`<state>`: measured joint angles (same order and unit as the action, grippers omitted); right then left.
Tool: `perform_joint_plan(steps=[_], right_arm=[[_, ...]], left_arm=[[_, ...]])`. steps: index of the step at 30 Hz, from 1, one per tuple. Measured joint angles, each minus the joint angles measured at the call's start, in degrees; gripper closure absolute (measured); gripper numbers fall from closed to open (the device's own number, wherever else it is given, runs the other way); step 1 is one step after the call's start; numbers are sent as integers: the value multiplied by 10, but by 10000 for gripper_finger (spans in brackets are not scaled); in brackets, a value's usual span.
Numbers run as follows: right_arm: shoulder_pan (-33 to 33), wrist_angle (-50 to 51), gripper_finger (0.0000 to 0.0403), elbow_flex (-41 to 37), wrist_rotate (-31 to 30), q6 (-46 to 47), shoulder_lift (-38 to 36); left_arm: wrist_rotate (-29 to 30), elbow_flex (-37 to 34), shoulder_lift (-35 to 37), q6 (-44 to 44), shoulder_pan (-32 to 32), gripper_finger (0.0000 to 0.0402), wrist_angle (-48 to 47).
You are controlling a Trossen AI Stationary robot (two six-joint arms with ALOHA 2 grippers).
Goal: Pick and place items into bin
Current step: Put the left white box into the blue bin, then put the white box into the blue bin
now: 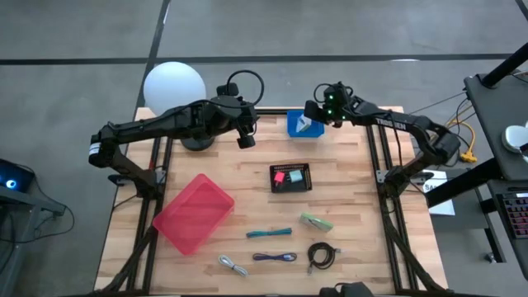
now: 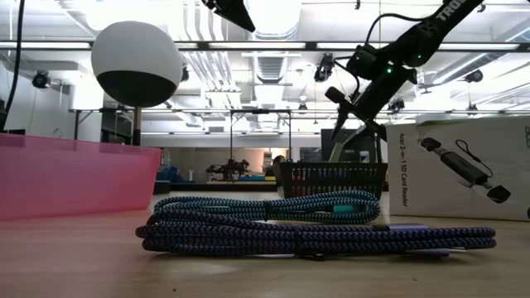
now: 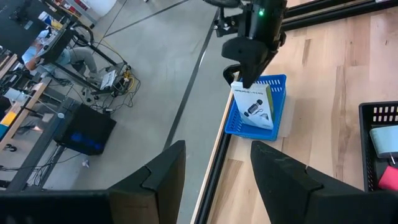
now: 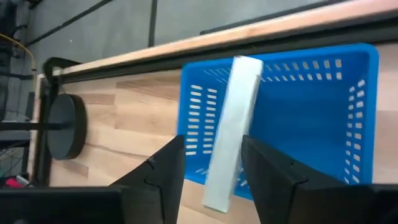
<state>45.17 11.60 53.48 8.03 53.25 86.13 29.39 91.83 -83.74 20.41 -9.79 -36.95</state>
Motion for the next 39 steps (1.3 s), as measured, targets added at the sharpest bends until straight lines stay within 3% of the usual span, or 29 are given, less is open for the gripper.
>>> perform_joint_plan(steps=[12,18,24,39], right_arm=[[0,2,263,48,2,-57,-32],[0,2,265,78,33,-85,-58],[-6,5,273,106,84,-138,-109],[-63,43,277,109,87,-295,-245]], left_arm=[[0,0,0,0,0,235,0],[0,0,0,-1,0,235,0],[0,0,0,-2,0,235,0],[-19,0,0,-44,0,235,12]])
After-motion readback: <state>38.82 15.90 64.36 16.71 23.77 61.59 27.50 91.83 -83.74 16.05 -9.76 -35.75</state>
